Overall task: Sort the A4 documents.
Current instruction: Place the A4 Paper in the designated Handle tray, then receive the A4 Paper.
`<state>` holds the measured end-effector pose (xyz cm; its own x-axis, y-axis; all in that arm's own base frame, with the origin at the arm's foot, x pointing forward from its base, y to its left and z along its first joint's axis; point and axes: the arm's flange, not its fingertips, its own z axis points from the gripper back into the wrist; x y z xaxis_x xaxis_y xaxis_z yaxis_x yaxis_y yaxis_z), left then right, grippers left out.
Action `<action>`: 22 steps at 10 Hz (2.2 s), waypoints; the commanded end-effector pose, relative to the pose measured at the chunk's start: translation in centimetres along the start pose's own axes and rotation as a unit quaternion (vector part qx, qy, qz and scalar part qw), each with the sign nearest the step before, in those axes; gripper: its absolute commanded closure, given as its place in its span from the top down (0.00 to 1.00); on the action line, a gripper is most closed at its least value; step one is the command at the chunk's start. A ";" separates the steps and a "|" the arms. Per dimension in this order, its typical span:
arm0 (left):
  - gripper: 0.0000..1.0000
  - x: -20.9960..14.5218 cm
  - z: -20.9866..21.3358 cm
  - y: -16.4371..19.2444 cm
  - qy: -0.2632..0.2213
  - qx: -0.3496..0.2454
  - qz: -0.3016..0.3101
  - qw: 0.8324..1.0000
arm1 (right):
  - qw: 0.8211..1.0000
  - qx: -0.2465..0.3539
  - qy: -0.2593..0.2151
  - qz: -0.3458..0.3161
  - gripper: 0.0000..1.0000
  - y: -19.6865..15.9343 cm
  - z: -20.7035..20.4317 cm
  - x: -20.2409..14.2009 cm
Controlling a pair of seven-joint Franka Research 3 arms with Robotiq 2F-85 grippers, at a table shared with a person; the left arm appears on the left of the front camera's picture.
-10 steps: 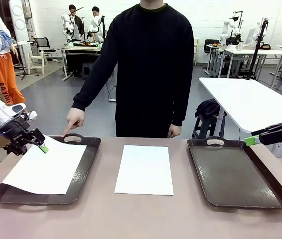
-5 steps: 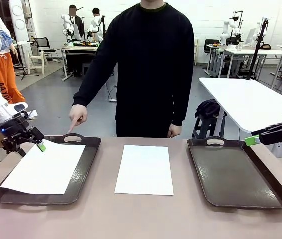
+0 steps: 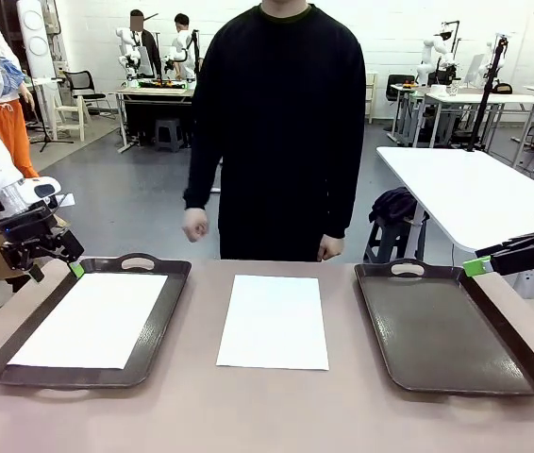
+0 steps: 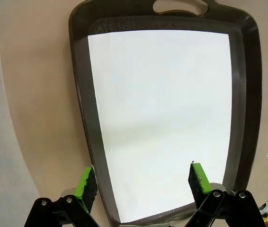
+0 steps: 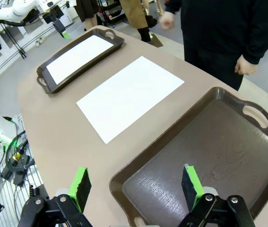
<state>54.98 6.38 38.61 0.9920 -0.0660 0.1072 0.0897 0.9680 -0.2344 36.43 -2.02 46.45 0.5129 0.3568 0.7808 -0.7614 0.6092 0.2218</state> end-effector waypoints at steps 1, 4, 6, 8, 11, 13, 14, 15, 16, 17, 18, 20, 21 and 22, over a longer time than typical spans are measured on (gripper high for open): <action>1.00 -0.8 0.0 -0.5 -0.009 -0.003 0.021 1.000 | 1.000 0.006 -0.016 0.007 1.00 -0.5 -0.3 -0.1; 1.00 -0.2 0.3 -0.1 -0.002 -0.001 0.002 1.000 | 1.000 0.006 -0.016 0.007 1.00 -0.5 -0.3 -0.1; 1.00 -0.2 0.3 -0.1 -0.002 -0.001 0.002 1.000 | 1.000 0.006 -0.016 0.007 1.00 -0.5 -0.3 -0.1; 1.00 -0.2 0.3 -0.1 -0.002 -0.001 0.002 1.000 | 1.000 0.006 -0.016 0.007 1.00 -0.5 -0.3 -0.1; 1.00 -0.2 0.3 -0.1 -0.002 -0.001 0.002 1.000 | 1.000 0.006 -0.016 0.007 1.00 -0.5 -0.3 -0.1; 1.00 -0.2 0.3 -0.1 -0.002 -0.001 0.002 1.000 | 1.000 0.006 -0.016 0.007 1.00 -0.5 -0.3 -0.1; 1.00 -0.2 0.3 -0.1 -0.002 -0.001 0.002 1.000 | 1.000 0.006 -0.016 0.007 1.00 -0.5 -0.3 -0.1; 1.00 -0.2 0.3 -0.1 -0.002 -0.001 0.002 1.000 | 1.000 0.006 -0.016 0.007 1.00 -0.5 -0.3 -0.1; 1.00 -0.2 0.3 -0.1 -0.002 -0.001 0.002 1.000 | 1.000 0.006 -0.016 0.007 1.00 -0.5 -0.3 -0.1; 1.00 -0.3 0.2 -0.2 -0.004 -0.008 0.007 1.000 | 1.000 0.006 -0.016 0.007 1.00 -0.5 -0.3 -0.1; 1.00 0.9 2.2 -3.4 -0.038 0.005 -0.058 0.998 | 1.000 0.006 -0.016 0.007 1.00 -0.5 -0.3 -0.1; 1.00 0.8 5.3 -9.6 -0.107 0.020 -0.168 0.980 | 1.000 0.006 -0.016 0.007 1.00 -0.5 -0.3 -0.1; 1.00 -0.8 6.4 -11.8 -0.139 0.001 -0.200 0.970 | 1.000 0.006 -0.016 0.007 1.00 -0.5 -0.3 -0.1; 1.00 -2.1 7.3 -13.1 -0.157 -0.025 -0.232 0.960 | 1.000 0.006 -0.016 0.007 1.00 -0.5 -0.3 -0.1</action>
<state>53.49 -5.53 49.81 0.8193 -0.3854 0.4246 0.4635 0.8810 -0.0947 36.47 -2.07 46.48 0.5135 0.3570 0.7803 -0.7607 0.6102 0.2214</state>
